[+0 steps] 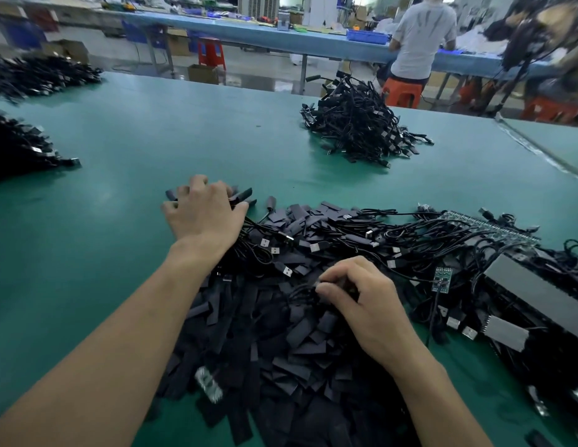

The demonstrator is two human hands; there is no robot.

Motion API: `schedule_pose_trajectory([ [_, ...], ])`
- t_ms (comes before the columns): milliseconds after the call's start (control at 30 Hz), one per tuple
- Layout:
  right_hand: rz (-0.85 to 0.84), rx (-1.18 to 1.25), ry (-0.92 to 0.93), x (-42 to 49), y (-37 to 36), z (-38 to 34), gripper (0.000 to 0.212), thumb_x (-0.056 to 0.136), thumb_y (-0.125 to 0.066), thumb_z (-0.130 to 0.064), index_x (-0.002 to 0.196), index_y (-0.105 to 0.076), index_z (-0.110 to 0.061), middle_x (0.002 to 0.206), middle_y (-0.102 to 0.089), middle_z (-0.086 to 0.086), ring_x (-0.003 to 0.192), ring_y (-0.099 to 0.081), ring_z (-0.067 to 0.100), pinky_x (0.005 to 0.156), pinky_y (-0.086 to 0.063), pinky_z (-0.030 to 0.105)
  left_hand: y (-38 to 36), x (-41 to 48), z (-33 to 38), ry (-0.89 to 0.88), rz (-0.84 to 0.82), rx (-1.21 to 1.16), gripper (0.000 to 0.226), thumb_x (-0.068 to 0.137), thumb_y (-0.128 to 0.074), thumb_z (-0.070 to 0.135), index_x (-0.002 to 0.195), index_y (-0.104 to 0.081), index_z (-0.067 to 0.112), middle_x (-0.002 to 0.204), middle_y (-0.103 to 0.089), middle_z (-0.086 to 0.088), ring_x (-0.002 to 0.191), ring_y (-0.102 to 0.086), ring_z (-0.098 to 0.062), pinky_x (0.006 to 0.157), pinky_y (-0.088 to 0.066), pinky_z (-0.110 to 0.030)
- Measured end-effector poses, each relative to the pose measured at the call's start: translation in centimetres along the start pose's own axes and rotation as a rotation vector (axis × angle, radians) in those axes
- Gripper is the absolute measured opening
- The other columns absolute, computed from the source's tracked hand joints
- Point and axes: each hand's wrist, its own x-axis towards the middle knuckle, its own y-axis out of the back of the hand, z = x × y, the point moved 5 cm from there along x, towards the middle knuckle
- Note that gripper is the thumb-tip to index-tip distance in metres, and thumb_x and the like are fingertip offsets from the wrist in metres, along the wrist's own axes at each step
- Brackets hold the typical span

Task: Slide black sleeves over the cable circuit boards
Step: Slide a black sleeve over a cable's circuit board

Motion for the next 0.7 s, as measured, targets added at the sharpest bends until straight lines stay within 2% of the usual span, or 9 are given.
schedule_pose_trajectory([
  [67, 0.163, 0.088, -0.031, 0.0, 0.9, -0.1, 0.024, 0.087, -0.073, -0.023, 0.088, -0.059, -0.043, 0.092, -0.062, -0.023, 0.083, -0.060, 0.000, 0.069, -0.043, 0.007, -0.2, -0.9, 0.4, -0.083, 0.129, -0.058, 0.033, 0.094, -0.057, 0.050, 0.115, -0.070, 0.027, 0.136, -0.053, -0.005, 0.124, -0.049, -0.031, 0.099, -0.036, -0.049],
  [167, 0.463, 0.172, -0.071, -0.4, 2.6, -0.1, 0.016, 0.089, -0.067, -0.029, 0.092, -0.057, -0.041, 0.086, -0.063, -0.023, 0.069, -0.058, -0.001, 0.060, -0.043, 0.008, -0.1, -2.1, 1.2, -0.196, 0.282, -0.148, 0.024, 0.097, -0.056, 0.040, 0.101, -0.072, 0.023, 0.120, -0.061, -0.004, 0.113, -0.053, -0.031, 0.093, -0.037, -0.046],
  [267, 0.619, 0.198, -0.112, -0.7, 3.6, 0.3, 0.013, 0.091, -0.066, -0.033, 0.090, -0.054, -0.040, 0.081, -0.063, -0.025, 0.065, -0.058, -0.002, 0.056, -0.045, 0.009, 0.3, -3.4, 2.4, -0.369, 0.305, -0.306, 0.031, 0.097, -0.053, 0.038, 0.090, -0.074, 0.016, 0.097, -0.067, -0.006, 0.096, -0.057, -0.030, 0.083, -0.043, -0.041],
  [367, 0.578, 0.119, -0.182, -0.6, 3.4, 0.9, 0.019, 0.090, -0.071, -0.023, 0.084, -0.057, -0.034, 0.069, -0.062, -0.016, 0.062, -0.058, 0.001, 0.056, -0.044, 0.010, -0.1, -5.4, 4.0, -0.584, 0.145, -0.363, 0.042, 0.092, -0.045, 0.049, 0.085, -0.075, 0.020, 0.083, -0.065, 0.001, 0.084, -0.058, -0.022, 0.079, -0.045, -0.036],
  [433, 0.533, 0.073, -0.234, -0.6, 3.1, 1.3, 0.019, 0.086, -0.070, -0.016, 0.079, -0.058, -0.029, 0.063, -0.060, -0.011, 0.057, -0.056, 0.001, 0.054, -0.043, 0.011, -1.0, -6.6, 4.4, -0.682, 0.032, -0.295, 0.044, 0.088, -0.043, 0.058, 0.088, -0.076, 0.028, 0.086, -0.065, 0.008, 0.087, -0.057, -0.016, 0.082, -0.042, -0.034],
  [500, 0.496, 0.047, -0.294, -0.8, 3.1, 1.6, 0.018, 0.081, -0.067, -0.013, 0.073, -0.056, -0.025, 0.059, -0.057, -0.009, 0.051, -0.052, 0.002, 0.048, -0.041, 0.013, -1.9, -7.4, 4.1, -0.725, -0.012, -0.204, 0.039, 0.085, -0.049, 0.062, 0.092, -0.075, 0.033, 0.089, -0.062, 0.013, 0.093, -0.054, -0.013, 0.083, -0.035, -0.031],
  [600, 0.409, -0.078, -0.363, -0.8, 2.9, 1.8, 0.018, 0.077, -0.064, -0.018, 0.065, -0.052, -0.023, 0.059, -0.054, -0.007, 0.056, -0.053, 0.009, 0.051, -0.043, 0.023, -2.5, -8.0, 3.7, -0.733, 0.043, -0.132, 0.021, 0.087, -0.063, 0.044, 0.100, -0.075, 0.032, 0.094, -0.063, 0.011, 0.097, -0.056, -0.018, 0.083, -0.036, -0.033],
  [700, 0.329, -0.226, -0.330, -0.6, 2.5, 1.2, 0.012, 0.078, -0.064, -0.022, 0.071, -0.054, -0.024, 0.073, -0.056, -0.011, 0.075, -0.054, 0.016, 0.065, -0.043, 0.030, -2.2, -8.2, 3.7, -0.663, 0.106, -0.141, 0.021, 0.086, -0.069, 0.031, 0.105, -0.073, 0.025, 0.098, -0.062, 0.005, 0.095, -0.059, -0.021, 0.082, -0.043, -0.036],
])
